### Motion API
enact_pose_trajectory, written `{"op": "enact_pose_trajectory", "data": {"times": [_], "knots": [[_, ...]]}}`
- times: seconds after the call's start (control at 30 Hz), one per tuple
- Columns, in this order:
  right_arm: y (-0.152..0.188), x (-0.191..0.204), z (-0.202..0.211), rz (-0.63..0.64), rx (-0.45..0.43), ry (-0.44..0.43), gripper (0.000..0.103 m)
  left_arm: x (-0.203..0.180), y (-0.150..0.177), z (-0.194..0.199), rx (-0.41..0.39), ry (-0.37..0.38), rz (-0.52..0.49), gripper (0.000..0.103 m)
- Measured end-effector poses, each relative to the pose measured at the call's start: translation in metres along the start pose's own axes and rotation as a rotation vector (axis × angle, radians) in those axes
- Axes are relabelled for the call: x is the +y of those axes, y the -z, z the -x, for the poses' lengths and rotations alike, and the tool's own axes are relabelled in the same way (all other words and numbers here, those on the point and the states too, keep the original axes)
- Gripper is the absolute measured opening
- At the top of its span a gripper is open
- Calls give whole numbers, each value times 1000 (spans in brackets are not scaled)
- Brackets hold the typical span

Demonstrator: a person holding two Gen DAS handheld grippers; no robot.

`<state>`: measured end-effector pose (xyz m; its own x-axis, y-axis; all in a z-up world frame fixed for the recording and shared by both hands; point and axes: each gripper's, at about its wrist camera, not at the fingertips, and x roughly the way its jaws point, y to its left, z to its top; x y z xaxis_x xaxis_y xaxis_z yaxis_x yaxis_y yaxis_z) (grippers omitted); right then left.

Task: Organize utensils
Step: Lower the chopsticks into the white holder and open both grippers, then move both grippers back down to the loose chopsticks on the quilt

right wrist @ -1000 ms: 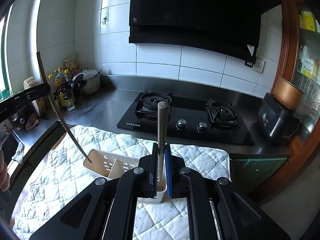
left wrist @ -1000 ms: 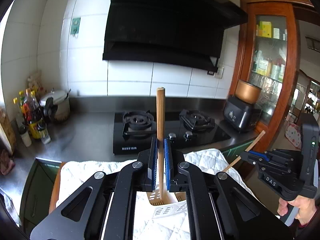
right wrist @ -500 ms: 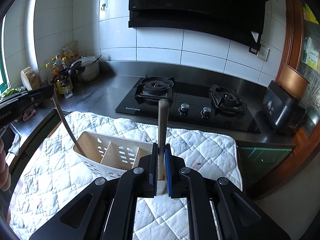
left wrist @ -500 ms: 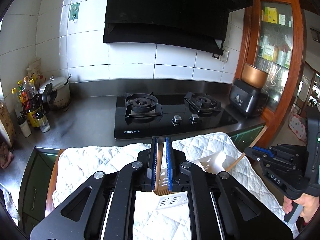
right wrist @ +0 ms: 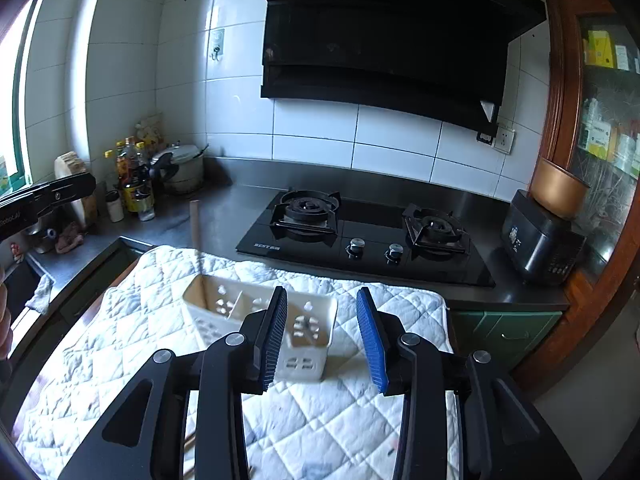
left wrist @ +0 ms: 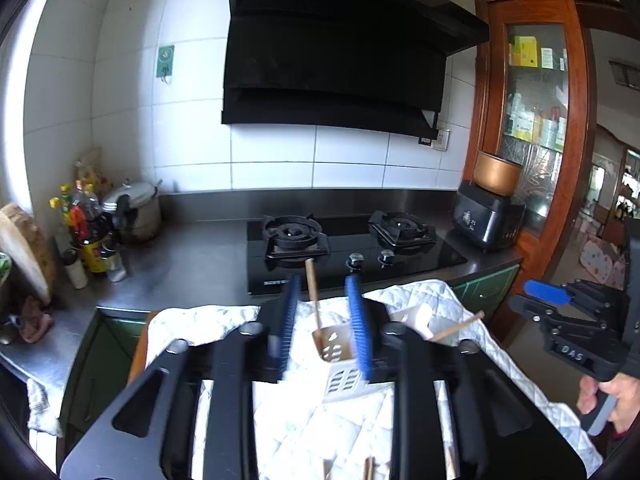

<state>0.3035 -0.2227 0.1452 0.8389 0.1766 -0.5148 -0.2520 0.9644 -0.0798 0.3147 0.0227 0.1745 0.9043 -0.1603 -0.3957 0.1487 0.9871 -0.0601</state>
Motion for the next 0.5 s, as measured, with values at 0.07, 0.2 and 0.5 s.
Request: {"op": "enact_pose_trajectory", "data": {"times": [0.07, 0.2, 0.5], "knots": [[19, 6, 18, 7, 10, -3, 37, 0, 13, 24, -13, -10, -24, 32], [66, 23, 43, 23, 51, -13, 37, 7, 43, 64, -4, 15, -23, 32], [173, 65, 74, 37, 149, -47, 37, 23, 138, 110, 85, 23, 26, 35]]}}
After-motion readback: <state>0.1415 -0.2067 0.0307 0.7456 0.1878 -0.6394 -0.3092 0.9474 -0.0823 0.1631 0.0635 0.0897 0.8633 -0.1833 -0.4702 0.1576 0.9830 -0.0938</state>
